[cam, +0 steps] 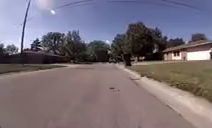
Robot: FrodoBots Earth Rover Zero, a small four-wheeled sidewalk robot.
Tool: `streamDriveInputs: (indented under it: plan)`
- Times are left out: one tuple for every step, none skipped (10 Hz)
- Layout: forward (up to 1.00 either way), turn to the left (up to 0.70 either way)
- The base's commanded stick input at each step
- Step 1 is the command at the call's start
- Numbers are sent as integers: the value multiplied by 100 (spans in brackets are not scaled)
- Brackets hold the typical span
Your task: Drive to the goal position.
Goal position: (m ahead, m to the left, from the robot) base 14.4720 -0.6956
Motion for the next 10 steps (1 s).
streamDriveInputs:
  plan:
    - [70,0]
    - [70,0]
    - [70,-7]
    - [70,-13]
    - [70,-13]
    - [70,-11]
    - [70,-9]
    - [70,0]
    - [70,0]
    - [70,0]
